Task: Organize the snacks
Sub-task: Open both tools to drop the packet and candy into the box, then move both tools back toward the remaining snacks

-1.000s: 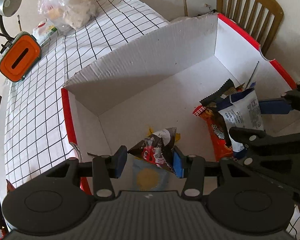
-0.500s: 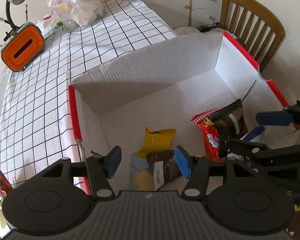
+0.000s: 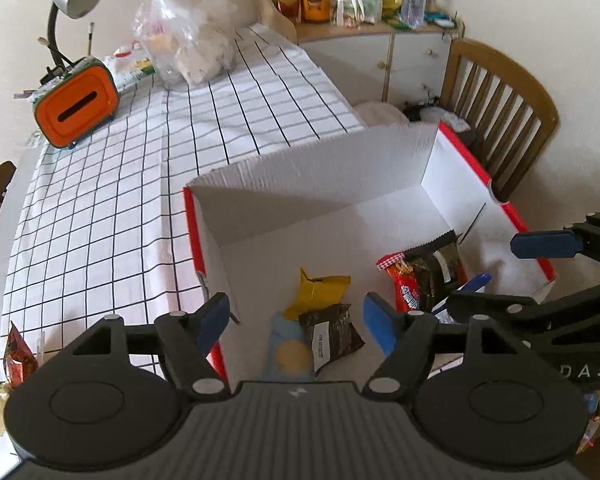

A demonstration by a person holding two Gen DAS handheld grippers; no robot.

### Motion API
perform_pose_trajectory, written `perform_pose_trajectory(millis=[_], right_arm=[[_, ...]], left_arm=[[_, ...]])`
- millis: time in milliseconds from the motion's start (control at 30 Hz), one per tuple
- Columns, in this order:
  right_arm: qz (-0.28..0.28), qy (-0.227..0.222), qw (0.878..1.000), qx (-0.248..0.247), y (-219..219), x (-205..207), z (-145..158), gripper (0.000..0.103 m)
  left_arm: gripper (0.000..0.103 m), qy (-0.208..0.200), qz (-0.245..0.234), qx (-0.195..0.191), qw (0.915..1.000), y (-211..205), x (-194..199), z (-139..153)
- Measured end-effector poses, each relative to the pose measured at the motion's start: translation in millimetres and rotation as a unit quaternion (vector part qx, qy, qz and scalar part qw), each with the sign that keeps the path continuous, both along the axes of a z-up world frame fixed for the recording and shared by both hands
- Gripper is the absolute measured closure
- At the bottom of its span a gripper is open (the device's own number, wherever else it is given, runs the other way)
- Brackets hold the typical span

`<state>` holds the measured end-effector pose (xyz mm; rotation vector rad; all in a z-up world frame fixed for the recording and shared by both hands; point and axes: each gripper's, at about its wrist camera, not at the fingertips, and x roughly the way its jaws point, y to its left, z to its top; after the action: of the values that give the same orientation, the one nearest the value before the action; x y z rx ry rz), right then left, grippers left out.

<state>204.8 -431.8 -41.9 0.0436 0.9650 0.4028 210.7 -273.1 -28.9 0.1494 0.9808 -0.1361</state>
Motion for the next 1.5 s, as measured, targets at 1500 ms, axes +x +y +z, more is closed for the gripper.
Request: perform_pose_trajectory(millis=[1500], right_arm=[[0.070, -0.012, 0.997, 0.015, 222, -47, 27, 0.003]], left_arm=[[0.018, -0.071, 0.097, -0.019, 0.9926, 269, -95, 11]])
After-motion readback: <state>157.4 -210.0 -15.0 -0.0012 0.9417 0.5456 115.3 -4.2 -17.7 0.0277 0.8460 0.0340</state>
